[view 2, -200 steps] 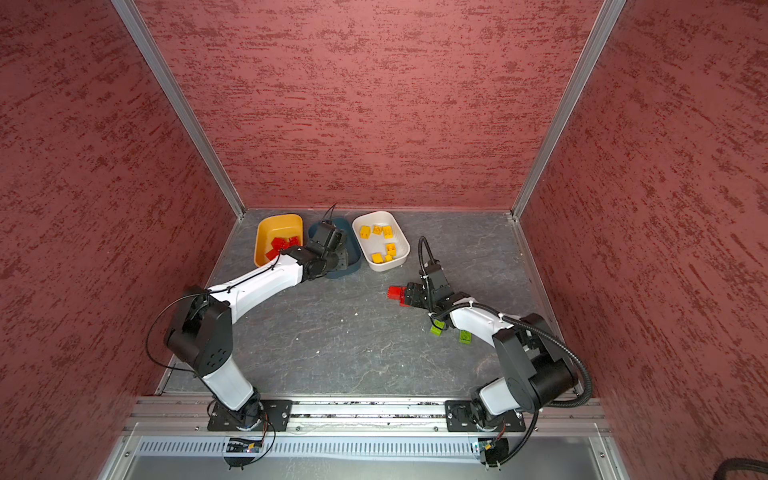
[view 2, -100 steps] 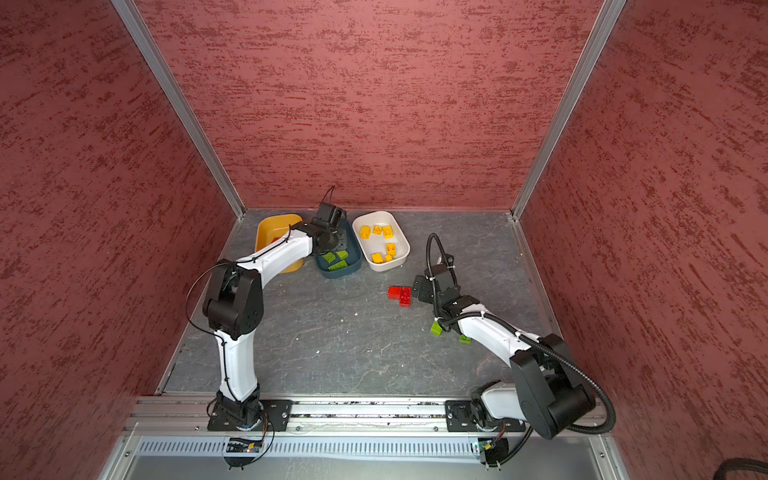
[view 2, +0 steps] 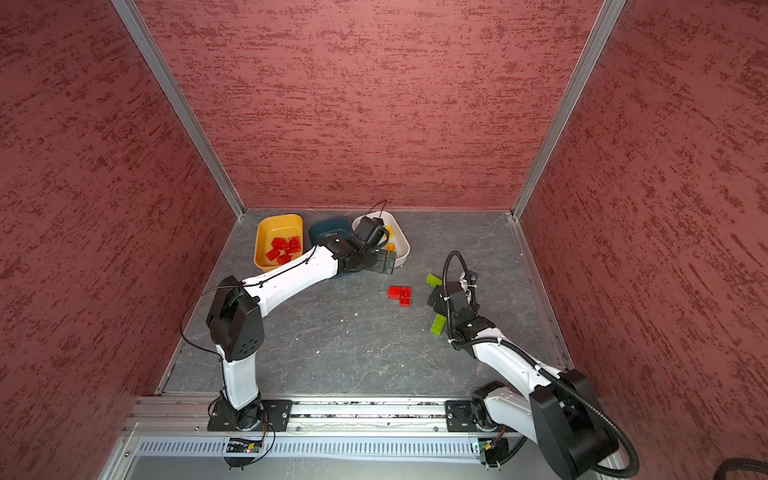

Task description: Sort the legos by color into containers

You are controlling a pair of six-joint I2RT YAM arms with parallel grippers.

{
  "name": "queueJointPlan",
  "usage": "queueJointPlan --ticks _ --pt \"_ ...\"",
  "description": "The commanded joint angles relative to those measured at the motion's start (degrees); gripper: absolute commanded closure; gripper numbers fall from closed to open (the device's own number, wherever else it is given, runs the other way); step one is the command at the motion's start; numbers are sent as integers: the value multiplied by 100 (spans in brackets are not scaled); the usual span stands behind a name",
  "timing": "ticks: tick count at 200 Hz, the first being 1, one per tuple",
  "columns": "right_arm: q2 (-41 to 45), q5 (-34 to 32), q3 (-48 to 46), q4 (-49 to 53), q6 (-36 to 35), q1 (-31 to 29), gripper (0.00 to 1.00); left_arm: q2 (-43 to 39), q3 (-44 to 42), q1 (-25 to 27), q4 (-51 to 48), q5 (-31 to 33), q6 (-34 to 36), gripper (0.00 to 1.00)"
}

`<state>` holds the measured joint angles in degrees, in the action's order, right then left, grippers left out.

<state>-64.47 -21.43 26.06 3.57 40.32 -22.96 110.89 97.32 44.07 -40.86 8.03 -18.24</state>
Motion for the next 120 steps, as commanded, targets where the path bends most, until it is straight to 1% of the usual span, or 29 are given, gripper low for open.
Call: queueJointPlan --ticks 1,26,35,74,94,120 --pt "36 -252 30 -237 300 62 1 423 380 180 -700 -74 -606 1" --pt "-87 -115 104 -197 307 69 1 907 608 315 -825 -171 -1086 0" --pt "-133 -53 140 -174 283 68 1 1071 686 308 -874 -271 -1207 2" --pt "-227 130 202 -120 137 64 1 1579 884 330 -902 -196 -1263 19" --pt "-198 157 171 -162 117 64 1 1711 912 322 -864 -205 -1280 23" --pt "-206 182 145 -208 117 68 1 1807 892 317 -739 -393 -1261 30"
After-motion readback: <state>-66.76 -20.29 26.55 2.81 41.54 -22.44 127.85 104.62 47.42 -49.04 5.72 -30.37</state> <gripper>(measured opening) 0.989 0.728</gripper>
